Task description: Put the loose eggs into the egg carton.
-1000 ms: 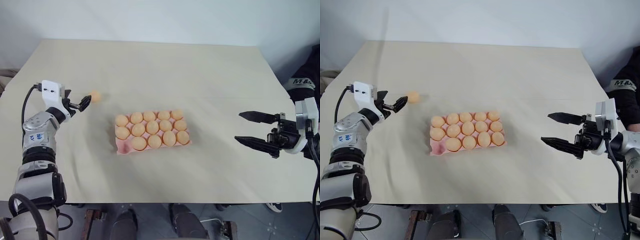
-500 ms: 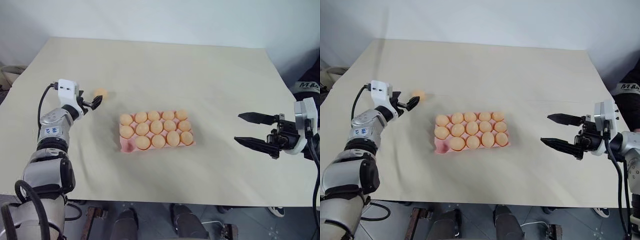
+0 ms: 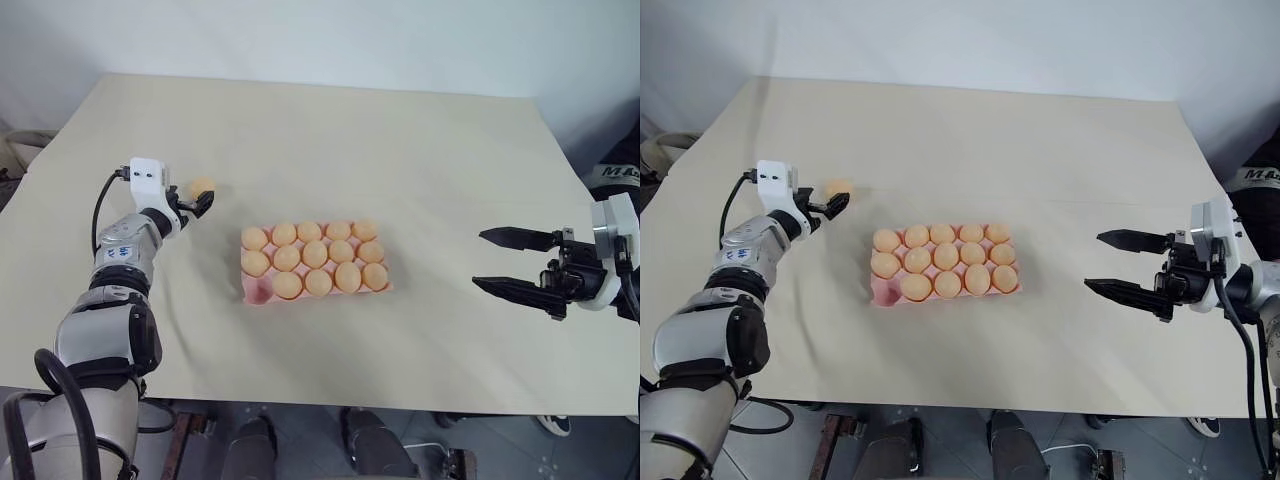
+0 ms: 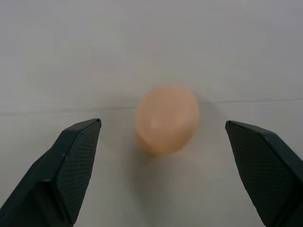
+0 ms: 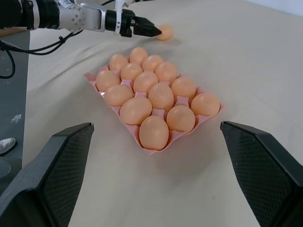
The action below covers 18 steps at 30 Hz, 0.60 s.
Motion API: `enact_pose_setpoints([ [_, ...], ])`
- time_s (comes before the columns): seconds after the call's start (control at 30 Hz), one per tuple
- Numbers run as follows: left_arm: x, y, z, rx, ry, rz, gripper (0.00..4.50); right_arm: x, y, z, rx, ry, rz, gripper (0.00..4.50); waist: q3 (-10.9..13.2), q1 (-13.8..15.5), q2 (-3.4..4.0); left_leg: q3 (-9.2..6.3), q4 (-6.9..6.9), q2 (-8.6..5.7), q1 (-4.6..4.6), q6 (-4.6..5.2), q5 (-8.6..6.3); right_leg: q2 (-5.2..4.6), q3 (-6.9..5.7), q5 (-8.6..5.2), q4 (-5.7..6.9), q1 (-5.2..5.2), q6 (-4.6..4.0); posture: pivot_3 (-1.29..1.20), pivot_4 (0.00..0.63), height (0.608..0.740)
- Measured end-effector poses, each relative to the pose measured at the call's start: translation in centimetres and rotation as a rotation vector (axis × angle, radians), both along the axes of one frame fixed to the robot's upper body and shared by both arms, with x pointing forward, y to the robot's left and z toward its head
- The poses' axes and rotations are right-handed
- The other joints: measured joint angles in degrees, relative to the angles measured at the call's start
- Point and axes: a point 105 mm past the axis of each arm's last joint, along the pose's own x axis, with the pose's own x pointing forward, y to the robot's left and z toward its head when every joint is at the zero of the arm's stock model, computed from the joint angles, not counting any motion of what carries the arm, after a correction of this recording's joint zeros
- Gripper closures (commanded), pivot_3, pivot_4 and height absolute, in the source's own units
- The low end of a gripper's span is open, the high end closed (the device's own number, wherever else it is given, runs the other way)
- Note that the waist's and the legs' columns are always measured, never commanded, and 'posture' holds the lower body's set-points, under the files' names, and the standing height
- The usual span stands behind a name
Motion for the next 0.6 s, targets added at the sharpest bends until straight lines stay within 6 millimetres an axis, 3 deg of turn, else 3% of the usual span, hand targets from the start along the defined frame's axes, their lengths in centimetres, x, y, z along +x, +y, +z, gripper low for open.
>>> enact_pose_setpoints([
  [0.6, 0.9, -1.5, 0.0, -0.048, 0.055, 0.043, 0.02, -0.5, 0.0, 0.1, -0.005, 0.005, -0.008, 0.00, 0.00, 0.16, 0.00, 0.00, 0.02, -0.01, -0.02, -0.01, 0.00, 0.00, 0.00, 0.00, 0.00, 0.00, 0.02, 0.00, 0.150, 0.740],
])
